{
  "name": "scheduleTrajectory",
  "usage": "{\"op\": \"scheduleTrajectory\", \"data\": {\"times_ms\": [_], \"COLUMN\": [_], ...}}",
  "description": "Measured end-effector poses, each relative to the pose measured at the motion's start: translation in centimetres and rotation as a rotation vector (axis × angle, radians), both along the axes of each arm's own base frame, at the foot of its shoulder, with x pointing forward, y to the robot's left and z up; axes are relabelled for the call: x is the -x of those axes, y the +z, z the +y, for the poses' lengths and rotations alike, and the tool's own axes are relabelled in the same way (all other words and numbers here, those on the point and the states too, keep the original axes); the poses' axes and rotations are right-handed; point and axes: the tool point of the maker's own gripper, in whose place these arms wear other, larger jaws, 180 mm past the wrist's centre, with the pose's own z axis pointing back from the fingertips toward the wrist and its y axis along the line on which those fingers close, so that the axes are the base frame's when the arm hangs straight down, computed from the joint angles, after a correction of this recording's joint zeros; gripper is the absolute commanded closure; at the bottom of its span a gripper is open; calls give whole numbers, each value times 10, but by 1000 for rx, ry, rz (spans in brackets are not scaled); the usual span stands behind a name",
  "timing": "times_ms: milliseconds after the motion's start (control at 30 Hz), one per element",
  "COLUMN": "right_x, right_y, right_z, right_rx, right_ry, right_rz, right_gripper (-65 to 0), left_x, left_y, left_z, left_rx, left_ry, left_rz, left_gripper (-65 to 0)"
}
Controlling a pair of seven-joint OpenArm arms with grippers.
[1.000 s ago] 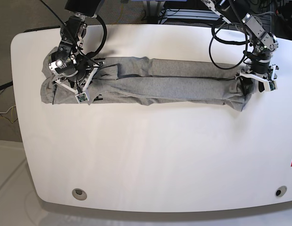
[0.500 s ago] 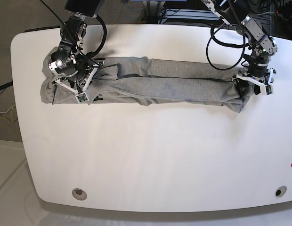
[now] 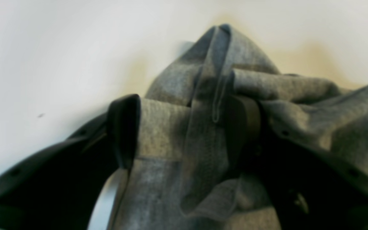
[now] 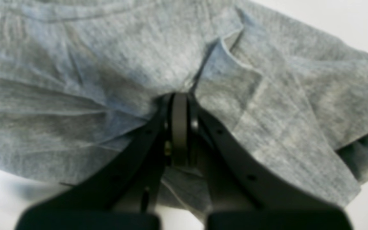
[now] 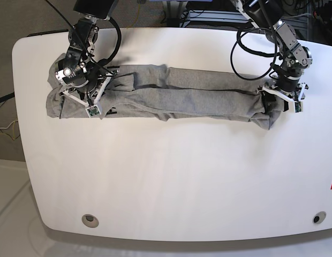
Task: Fold the T-shirt properly
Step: 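Lower the left gripper and pinch the strip's end edge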
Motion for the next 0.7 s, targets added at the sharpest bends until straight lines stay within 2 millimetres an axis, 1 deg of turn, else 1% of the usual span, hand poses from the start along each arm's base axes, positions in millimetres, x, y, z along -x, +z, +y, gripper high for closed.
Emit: {"op": "scheduleTrajectory", "data": {"times_ms": [33,133,200,267,433,533,700], "right_x": [0,0,0,0,0,0,0], "right_y": [0,0,0,0,0,0,0], "right_z": [0,0,0,0,0,0,1], "right_rx": [0,0,0,0,0,0,-2], "right_ry": [0,0,0,0,0,0,-1], "right_rz": [0,0,0,0,0,0,0], "right_gripper": [0,0,0,0,0,0,0], "left_x": [1,1,1,1,0,0,1], "left_y": [-1,-4,-4,-5,-6,-6,-3], "left_z": [-1,-6,-11,-12,-13,-12,-6], "left_rx": [2,17,37,46,51,50,26], "left_ry": [-2,-11,-15,-13,-16,-15,-24], "left_rz": [1,4,-12,-14,-14,-14,-4], "left_gripper": [-169,-6,0,-19,-18,-18,-18]}}
